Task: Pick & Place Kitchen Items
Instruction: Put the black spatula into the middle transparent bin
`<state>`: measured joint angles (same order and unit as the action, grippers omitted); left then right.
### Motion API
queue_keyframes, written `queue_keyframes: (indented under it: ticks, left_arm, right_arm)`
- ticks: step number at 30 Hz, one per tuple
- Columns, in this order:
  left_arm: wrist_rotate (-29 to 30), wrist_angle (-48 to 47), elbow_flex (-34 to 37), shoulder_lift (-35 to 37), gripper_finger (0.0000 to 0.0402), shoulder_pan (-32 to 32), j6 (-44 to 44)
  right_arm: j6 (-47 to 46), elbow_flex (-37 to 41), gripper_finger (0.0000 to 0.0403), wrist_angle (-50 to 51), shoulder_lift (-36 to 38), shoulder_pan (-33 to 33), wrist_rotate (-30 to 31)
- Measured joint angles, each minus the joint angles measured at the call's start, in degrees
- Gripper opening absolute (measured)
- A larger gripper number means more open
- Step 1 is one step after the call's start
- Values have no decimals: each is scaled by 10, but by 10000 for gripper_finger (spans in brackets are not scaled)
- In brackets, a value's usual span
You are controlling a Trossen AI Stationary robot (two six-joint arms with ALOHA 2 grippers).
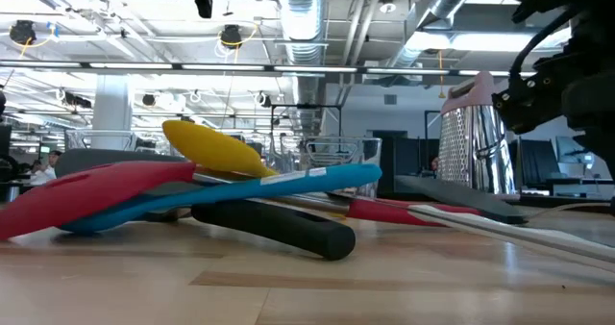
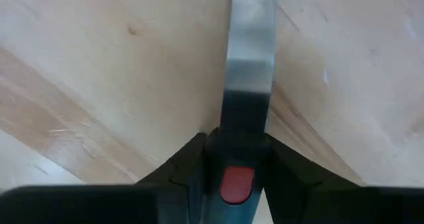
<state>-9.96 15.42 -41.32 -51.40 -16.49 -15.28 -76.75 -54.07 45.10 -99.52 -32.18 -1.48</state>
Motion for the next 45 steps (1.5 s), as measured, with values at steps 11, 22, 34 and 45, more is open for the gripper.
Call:
queue_keyframes:
  ticks: [11,22,34,45]
  left_arm:
    - [0,0,0,0,2,0,0]
    - [0,1,0,0,2,0,0]
    - [0,2,0,0,2,0,0]
    - [46,74,0,-19,2,0,-32]
  right_arm:
    - [12,-48,109,99,14,-1,12]
    - [-10,-65,109,174,133,16,145]
    - [-22,-65,108,263,250,69,282]
    - [55,-107,108,286,229,145,451]
